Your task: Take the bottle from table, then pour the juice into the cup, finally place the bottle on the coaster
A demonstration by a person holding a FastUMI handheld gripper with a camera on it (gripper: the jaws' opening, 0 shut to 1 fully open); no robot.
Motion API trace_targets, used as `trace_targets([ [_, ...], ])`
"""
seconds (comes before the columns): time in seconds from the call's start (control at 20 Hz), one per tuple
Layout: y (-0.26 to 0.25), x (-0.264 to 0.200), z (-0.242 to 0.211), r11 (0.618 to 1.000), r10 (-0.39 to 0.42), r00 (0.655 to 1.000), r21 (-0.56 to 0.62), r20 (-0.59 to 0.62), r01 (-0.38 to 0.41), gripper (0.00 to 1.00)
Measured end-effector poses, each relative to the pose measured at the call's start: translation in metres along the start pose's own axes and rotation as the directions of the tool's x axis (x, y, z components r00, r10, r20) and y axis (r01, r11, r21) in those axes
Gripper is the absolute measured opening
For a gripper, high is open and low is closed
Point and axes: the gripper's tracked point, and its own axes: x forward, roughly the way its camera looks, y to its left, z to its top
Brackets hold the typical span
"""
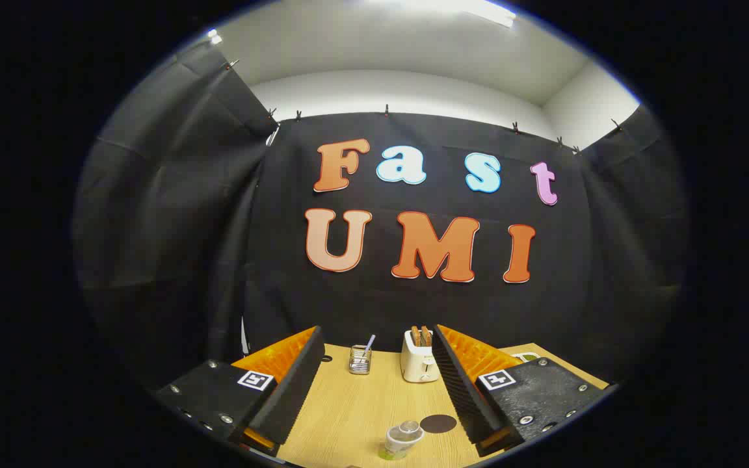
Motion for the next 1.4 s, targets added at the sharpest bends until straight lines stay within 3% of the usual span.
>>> trace_targets([
  [0.45,-0.037,0.004,-0.008,0.997,-0.074,0.997,0.020,0.022,0.073,0.98],
  [1.05,-0.028,-0.005,-0.023,0.995,-0.083,0.995,0.060,0.063,0.079,0.99],
  [1.4,-0.036,-0.014,-0.085,0.990,-0.107,0.994,0.092,0.039,0.103,0.98],
])
